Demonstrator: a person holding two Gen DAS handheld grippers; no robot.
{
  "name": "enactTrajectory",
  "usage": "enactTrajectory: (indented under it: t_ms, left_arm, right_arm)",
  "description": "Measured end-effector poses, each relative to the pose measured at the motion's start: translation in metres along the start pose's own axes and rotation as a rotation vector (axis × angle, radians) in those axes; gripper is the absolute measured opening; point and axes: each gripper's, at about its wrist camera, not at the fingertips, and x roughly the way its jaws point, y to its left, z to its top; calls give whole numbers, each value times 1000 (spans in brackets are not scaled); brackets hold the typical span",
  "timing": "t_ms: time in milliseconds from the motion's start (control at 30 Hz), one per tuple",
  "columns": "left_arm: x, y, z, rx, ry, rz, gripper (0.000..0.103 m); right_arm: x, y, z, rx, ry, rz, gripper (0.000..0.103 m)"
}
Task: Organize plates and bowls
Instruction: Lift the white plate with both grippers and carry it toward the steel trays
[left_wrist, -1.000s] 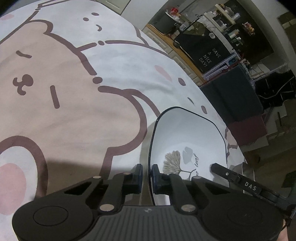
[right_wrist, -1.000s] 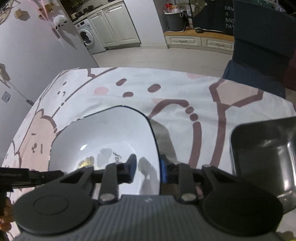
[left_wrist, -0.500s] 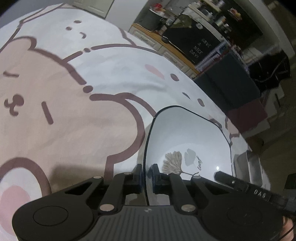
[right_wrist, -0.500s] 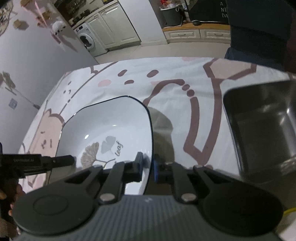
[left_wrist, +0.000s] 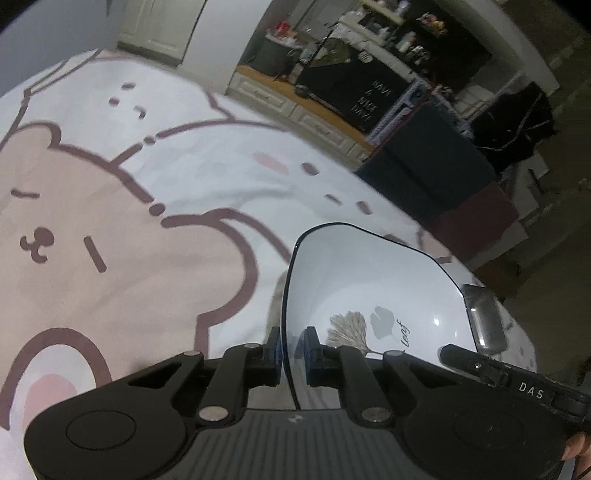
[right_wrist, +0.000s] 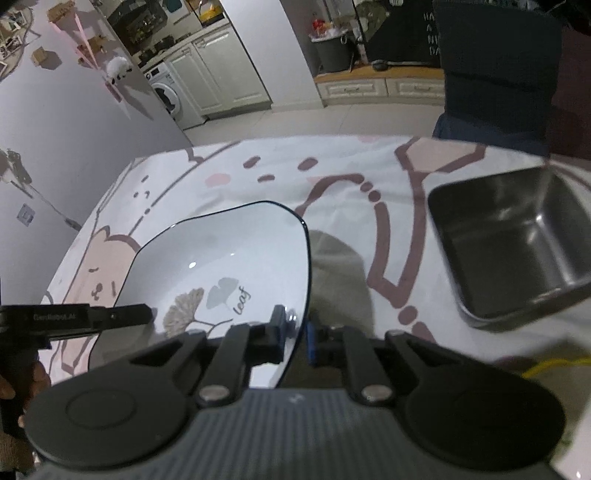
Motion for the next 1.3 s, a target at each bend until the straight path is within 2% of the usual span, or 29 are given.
enactTrajectory:
  t_ms: [333,667,967,1300]
  left_arm:
    - [-70,-38,-24,98,-69,-73,12]
    - [-121,-80,-74,209,-91,-173,12]
    - [-139,-113,-126,285,-63,-239,12]
    - [-122,-144,-171,361,3,-269,11]
  right_arm:
    - [-81,19,-18,1,-107,-25,12]
    - [-168,23,-73,33,-208,-80,12]
    - [-226,4,-138,98,-258,-137,12]
    - [-252,-25,-196,183,-254,-176,12]
